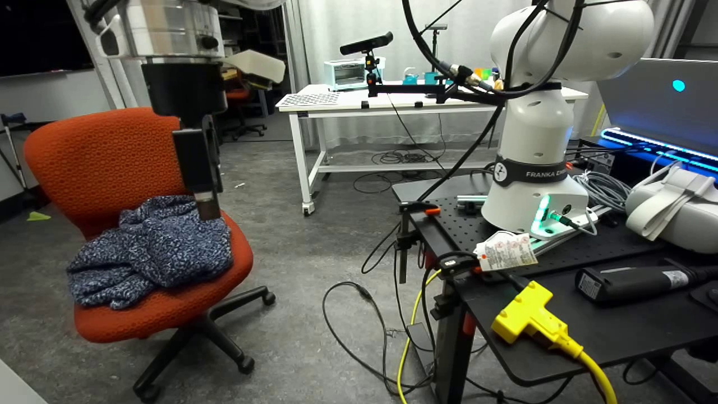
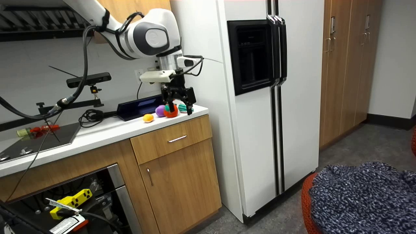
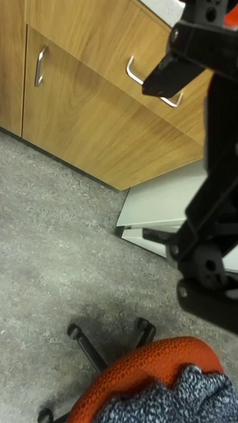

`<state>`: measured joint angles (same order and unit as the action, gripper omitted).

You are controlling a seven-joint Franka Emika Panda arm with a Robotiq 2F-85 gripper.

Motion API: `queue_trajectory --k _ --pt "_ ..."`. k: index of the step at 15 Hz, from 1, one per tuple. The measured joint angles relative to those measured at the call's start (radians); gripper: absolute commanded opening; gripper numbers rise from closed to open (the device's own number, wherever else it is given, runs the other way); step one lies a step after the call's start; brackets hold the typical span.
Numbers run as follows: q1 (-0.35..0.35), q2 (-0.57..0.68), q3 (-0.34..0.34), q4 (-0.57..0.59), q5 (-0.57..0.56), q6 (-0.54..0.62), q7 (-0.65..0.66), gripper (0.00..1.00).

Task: Open the first drawer under the fruit plushies

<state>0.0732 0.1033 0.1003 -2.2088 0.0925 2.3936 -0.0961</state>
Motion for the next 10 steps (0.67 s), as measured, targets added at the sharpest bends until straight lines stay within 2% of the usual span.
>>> queue_trajectory --k 5,8,10 --pt "0.011 0.173 0.080 0.096 0.127 0.042 -0.096 1.00" --pt "0.013 0.278 0.127 0.182 0.152 0.042 -0.127 1.00" --pt "0.016 0.305 0.131 0.199 0.151 0.042 -0.125 1.00"
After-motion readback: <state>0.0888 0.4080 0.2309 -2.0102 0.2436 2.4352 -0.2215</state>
